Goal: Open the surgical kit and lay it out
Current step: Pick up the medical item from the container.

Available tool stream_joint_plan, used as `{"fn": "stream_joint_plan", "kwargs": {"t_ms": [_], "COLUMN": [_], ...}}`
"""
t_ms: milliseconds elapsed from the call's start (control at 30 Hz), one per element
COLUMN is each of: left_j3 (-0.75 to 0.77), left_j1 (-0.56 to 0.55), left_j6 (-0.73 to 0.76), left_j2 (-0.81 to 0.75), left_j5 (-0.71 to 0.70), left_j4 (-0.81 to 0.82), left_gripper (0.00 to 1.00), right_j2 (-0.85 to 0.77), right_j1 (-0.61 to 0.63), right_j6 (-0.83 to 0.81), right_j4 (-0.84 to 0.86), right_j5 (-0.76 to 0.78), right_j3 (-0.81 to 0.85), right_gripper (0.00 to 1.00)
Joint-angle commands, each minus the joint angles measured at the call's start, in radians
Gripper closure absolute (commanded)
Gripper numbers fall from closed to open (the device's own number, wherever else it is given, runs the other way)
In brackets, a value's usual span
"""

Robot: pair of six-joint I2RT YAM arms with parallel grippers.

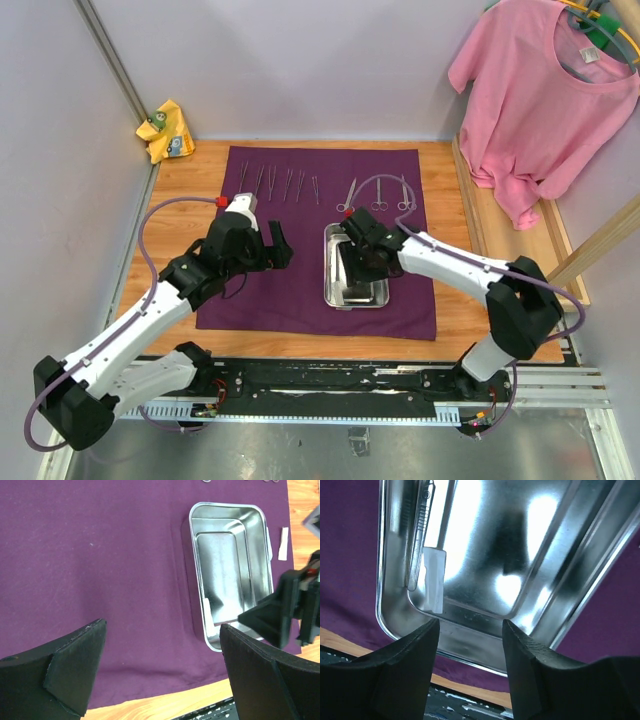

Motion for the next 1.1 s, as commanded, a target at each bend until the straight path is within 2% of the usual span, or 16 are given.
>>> {"fn": "stream_joint_plan", "kwargs": {"t_ms": [0, 100, 233, 500, 567, 700, 867, 1067], "left_j3": [0.018, 0.018, 0.018, 0.016, 0.015, 0.013, 0.01, 0.008], "left_j1": [0.002, 0.002, 0.002, 0.002, 0.002, 0.002, 0.002, 0.002], "left_j6": [0.006, 0.006, 0.009, 0.022, 0.024, 0.026, 0.027, 0.027], "left_j2": [-0.037, -0.05, -0.072, -0.102, -0.107, -0.111, -0.111, -0.109], "left_j5": [-0.007, -0.003, -0.003, 0.003, 0.006, 0.013, 0.017, 0.014], "left_j4": [-0.011, -0.017, -0.028, -0.044, -0.044, -0.04, -0.033, -0.033], "left_gripper": [0.01, 0.01, 0.01, 0.01, 0.01, 0.01, 0.01, 0.01], "right_j2": [0.068, 0.136, 0.211, 0.319, 0.339, 0.376, 0.36, 0.312], "right_j1": [0.058, 0.086, 0.116, 0.159, 0.166, 0.167, 0.166, 0.166], "right_j6": [0.086, 0.115, 0.164, 0.225, 0.239, 0.255, 0.254, 0.224], "right_j4": [0.017, -0.014, -0.028, -0.044, -0.053, -0.084, -0.077, -0.086], "right_j5": [0.051, 0.096, 0.129, 0.193, 0.21, 0.235, 0.245, 0.253], "right_j3": [0.051, 0.096, 0.124, 0.148, 0.145, 0.137, 0.109, 0.135], "right_gripper": [0.43, 0.38, 0.35, 0.37, 0.43, 0.65, 0.84, 0.99]}}
